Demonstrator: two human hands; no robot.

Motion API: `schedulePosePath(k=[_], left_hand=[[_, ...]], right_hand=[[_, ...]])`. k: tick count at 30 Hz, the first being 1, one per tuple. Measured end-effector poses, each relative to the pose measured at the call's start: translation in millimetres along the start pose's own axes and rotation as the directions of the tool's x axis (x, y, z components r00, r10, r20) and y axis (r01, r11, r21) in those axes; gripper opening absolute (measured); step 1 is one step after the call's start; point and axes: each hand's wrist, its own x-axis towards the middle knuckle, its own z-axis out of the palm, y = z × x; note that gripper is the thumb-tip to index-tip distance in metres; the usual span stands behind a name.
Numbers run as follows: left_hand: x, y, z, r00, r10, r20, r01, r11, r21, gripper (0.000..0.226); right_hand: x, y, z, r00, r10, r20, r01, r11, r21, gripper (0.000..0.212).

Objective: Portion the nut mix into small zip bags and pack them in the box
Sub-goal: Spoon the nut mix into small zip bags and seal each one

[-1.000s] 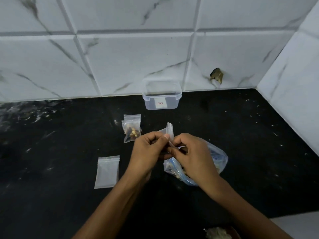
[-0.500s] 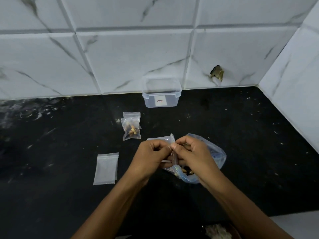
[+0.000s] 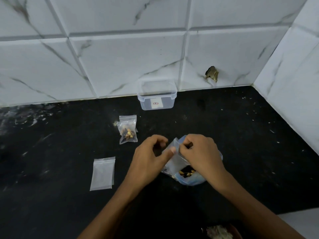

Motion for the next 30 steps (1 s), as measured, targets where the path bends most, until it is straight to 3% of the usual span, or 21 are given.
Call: schedulePosePath(k=[3,5,11,15,19,21,23,27,30], left_hand=[[6,-11,4,0.983,0.075,0.170,-0.095,0.989,0.113,0.111],[10,-13,10,0.970,0.126,0.210,-0.163,0.971,0.172,0.128],[15,-3,17,0.980,0.179,0.083,-0.180,0.984,0.006,0.105],[16,1,23,0.979,0.143,0.146,-0.153,0.987,0.056,0.122],[17,8,26,0.977,0.106,0.182,-0.124,0.989,0.086,0.091],[17,5,25,0.980,0.165,0.116,-0.169,0.985,0.033,0.076],[16,0,23,0.976,0.218,0.014,-0.218,0.976,-0.011,0.068],[14,-10,20,0.975,0.216,-0.048,-0.221,0.967,-0.126,0.063],[9,-25,15,0.985,0.164,-0.050,-0.171,0.961,-0.216,0.064]], right_hand=[[4,1,-8,0.999,-0.002,0.032,0.001,0.999,0.032,0.011],[6,-1,-12,0.998,-0.039,0.038,0.038,0.999,0.025,0.014],[9,-5,-20,0.997,-0.064,0.036,0.059,0.992,0.111,0.013],[10,-3,-22,0.999,-0.040,-0.009,0.041,0.983,0.178,0.013],[11,-2,-23,0.999,-0.046,0.014,0.043,0.983,0.179,0.014],[12,1,-23,0.999,-0.048,0.013,0.045,0.983,0.175,0.014],[13,2,-22,0.998,-0.053,0.030,0.047,0.981,0.187,0.011],[15,11,-26,0.997,-0.063,0.038,0.052,0.966,0.253,0.014],[16,39,-29,0.997,-0.068,0.042,0.065,0.995,0.081,0.012]])
